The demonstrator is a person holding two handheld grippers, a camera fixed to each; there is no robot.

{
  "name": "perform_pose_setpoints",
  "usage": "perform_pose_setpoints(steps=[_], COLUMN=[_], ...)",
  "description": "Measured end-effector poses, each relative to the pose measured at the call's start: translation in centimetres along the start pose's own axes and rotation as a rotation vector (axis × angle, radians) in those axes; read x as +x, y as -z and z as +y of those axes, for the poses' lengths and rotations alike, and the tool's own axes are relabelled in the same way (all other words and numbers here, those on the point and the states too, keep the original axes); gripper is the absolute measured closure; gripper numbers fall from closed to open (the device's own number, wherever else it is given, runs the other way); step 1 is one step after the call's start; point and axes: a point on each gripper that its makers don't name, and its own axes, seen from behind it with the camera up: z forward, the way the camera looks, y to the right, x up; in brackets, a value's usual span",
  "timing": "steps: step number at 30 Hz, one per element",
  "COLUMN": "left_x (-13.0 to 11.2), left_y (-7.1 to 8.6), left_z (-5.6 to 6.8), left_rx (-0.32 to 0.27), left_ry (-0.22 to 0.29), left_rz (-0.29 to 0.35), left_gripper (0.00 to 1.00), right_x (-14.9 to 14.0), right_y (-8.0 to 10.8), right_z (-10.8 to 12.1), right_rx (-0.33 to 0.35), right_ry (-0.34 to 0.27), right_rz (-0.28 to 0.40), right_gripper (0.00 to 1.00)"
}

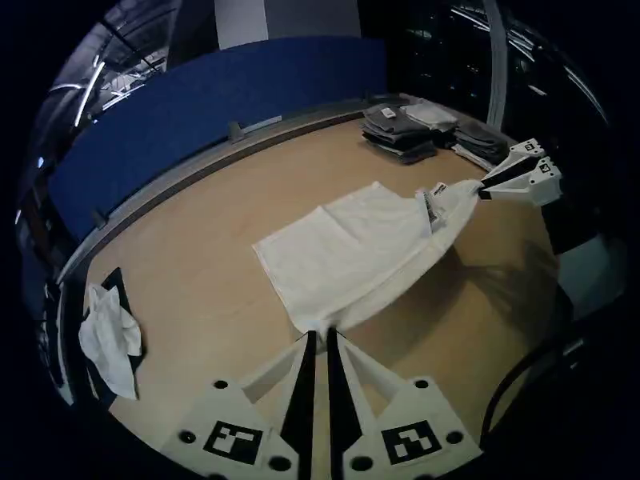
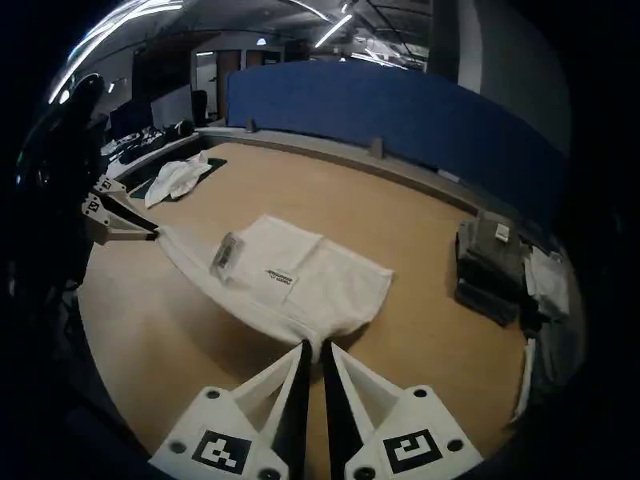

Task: Fold towel

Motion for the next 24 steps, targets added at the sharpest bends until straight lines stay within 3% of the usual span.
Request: perform_pose_setpoints(steps=[24], left_x=[2.9], left_y=[3.6], left_z=[-0.5], left_rx=[0.027], left_ry=[0.021], left_rz=[0.048], left_gripper=[0.91], right_x=[3.4], right_y=[3.5], right_z=[0.0], right_rx=[-0.014], right_ry=[0.026], right_rz=[0.044], right_gripper=[0.9])
